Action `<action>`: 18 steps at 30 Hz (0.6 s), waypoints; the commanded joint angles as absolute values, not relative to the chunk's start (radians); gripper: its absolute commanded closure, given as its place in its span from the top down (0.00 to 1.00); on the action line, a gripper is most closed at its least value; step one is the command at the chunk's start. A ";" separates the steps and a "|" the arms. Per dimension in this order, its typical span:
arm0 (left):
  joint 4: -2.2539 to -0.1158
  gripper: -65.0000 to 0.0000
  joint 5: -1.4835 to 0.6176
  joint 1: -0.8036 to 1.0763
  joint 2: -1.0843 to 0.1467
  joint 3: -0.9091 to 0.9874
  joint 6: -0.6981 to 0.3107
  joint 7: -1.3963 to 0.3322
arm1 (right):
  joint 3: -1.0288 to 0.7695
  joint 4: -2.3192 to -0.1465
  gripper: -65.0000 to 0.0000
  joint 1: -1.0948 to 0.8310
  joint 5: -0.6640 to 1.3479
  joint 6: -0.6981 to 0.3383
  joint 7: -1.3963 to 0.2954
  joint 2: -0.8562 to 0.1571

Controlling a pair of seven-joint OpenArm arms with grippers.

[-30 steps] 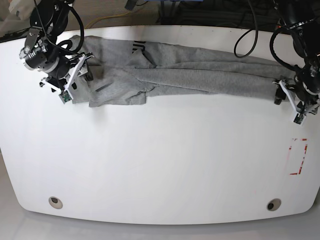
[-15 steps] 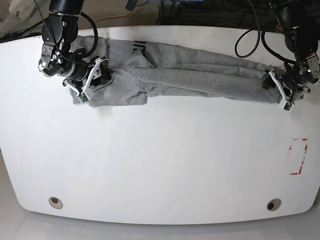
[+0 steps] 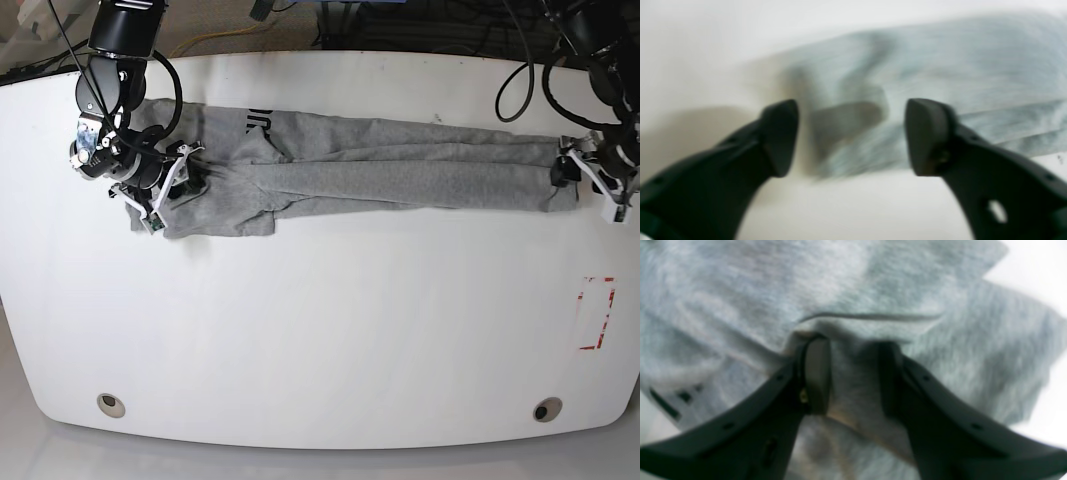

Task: Fold the T-shirt properly
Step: 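Press the folded strip down with both grippers and regrip its ends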

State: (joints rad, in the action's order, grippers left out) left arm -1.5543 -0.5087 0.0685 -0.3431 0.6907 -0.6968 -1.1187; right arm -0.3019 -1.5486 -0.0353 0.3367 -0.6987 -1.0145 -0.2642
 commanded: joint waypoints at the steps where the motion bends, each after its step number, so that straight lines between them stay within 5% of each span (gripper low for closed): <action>1: -1.580 0.84 -0.564 0.058 -0.357 0.722 -0.698 -1.121 | -0.306 -1.569 0.33 -0.021 0.348 -0.698 -1.013 -0.272; 18: -1.305 0.86 -0.568 0.002 -0.352 0.647 -0.698 -1.036 | -0.308 -1.606 0.32 -0.048 0.348 -0.698 -1.013 -0.271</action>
